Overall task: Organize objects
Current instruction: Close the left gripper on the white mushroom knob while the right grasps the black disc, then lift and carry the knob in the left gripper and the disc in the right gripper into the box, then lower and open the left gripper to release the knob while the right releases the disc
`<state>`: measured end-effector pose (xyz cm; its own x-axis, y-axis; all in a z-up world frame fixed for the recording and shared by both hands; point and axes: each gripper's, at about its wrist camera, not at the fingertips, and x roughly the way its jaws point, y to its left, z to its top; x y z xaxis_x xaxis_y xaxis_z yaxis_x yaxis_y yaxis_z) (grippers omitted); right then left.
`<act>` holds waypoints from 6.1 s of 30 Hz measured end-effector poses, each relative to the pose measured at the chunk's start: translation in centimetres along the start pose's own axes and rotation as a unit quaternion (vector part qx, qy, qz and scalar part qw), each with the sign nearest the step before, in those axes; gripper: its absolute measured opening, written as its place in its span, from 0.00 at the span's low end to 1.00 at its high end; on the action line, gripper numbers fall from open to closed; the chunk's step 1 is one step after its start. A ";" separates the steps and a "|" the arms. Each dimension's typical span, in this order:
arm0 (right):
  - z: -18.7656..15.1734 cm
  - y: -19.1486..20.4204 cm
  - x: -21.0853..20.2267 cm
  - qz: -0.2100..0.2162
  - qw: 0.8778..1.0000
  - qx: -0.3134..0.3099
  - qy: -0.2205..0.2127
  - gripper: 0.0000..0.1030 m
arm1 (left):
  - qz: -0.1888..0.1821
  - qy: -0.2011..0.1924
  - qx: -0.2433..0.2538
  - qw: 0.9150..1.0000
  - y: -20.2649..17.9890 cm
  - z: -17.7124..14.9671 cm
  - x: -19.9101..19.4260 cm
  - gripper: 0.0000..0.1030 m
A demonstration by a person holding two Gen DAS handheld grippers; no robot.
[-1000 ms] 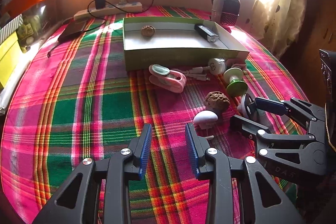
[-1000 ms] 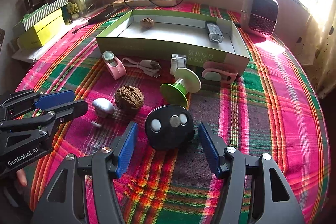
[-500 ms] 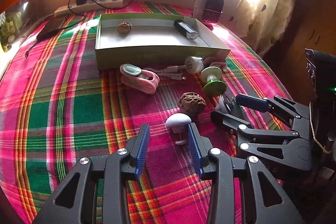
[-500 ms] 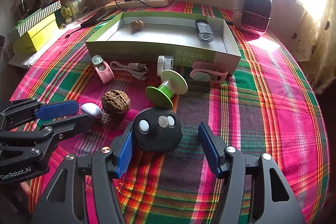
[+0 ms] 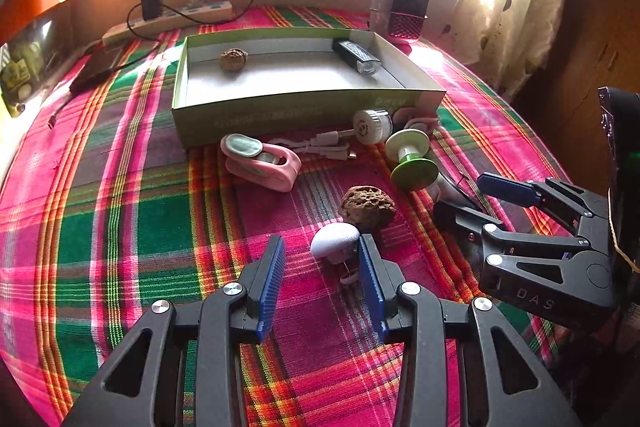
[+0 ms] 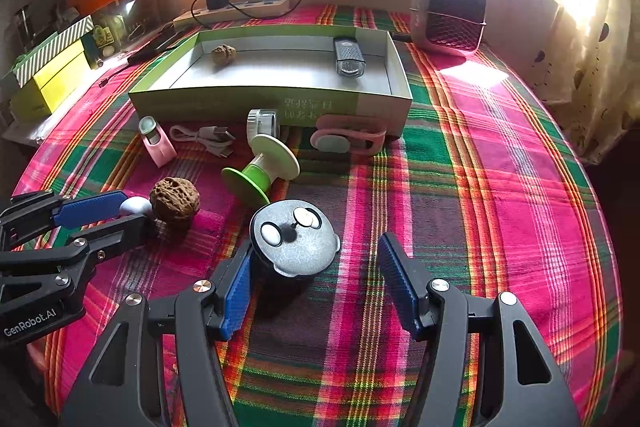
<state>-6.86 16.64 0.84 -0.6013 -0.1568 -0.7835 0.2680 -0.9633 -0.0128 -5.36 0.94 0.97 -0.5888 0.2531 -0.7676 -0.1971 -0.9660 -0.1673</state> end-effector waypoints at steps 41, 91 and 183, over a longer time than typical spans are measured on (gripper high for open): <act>0.8 -0.2 0.4 -0.002 0.997 -0.080 -0.011 0.32 | 0.015 -0.001 0.001 1.000 0.1 0.3 0.1 0.30; 1.3 -0.4 -0.9 -0.007 0.997 -0.060 -0.041 0.27 | 0.024 -0.024 0.005 0.999 -0.2 1.2 -1.1 0.21; 17.6 4.5 12.7 0.051 0.988 -0.146 0.005 0.27 | 0.078 -0.009 -0.014 0.997 6.0 12.1 8.0 0.22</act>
<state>-26.56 6.44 1.76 -0.5527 -0.2472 -0.7959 0.5338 -0.8384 -0.1102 -20.71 -2.22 1.32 -0.6250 0.0996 -0.7742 -0.0803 -0.9948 -0.0632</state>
